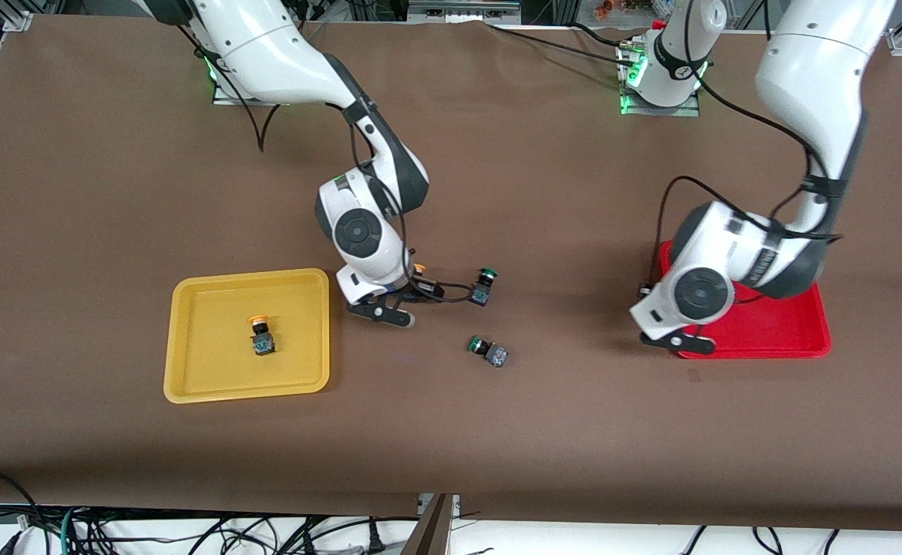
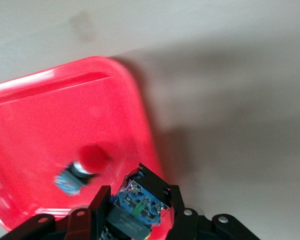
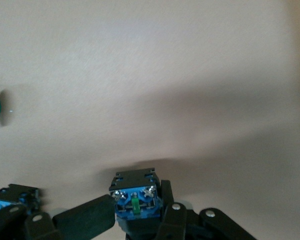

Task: Place red and yellow buttons in trays
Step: 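Carry the orange button to the yellow tray while the left gripper carries red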

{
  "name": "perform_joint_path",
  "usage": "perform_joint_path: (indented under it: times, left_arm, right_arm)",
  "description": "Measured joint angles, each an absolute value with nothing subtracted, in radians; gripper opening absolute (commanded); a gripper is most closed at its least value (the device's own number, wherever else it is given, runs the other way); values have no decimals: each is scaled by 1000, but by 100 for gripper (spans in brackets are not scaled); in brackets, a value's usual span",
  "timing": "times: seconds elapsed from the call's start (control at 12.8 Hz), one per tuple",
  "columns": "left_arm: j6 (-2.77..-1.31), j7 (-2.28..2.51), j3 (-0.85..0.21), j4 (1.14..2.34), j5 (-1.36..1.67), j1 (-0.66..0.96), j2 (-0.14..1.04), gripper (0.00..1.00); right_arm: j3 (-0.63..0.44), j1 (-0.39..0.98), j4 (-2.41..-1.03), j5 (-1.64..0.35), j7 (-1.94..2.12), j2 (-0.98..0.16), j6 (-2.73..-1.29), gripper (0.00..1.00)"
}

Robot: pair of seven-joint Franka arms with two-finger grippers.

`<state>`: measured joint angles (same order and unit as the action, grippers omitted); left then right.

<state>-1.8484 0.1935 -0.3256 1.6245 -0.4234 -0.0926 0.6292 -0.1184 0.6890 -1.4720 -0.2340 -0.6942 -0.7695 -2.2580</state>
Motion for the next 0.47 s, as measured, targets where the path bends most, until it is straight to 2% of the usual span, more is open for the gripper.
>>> perform_joint_path:
  times: [0.16, 0.31, 0.39, 0.47]
  left_arm:
    - [-1901, 24, -328, 1625, -424, -182, 629, 100]
    - [-1919, -13, -346, 1604, -423, -194, 623, 100]
    - [-1915, -13, -372, 1574, -423, -193, 613, 100]
    - [-1890, -12, -399, 1532, -418, -190, 594, 100]
  right_arm:
    - [-163, 637, -1472, -234, -517, -721, -2158, 21]
    - [-172, 538, -1472, -234, -305, -705, -2108, 22]
    - [-172, 481, -1472, -234, -212, -704, -2099, 31]
    - [-172, 434, -1475, -234, -152, -704, -2097, 55]
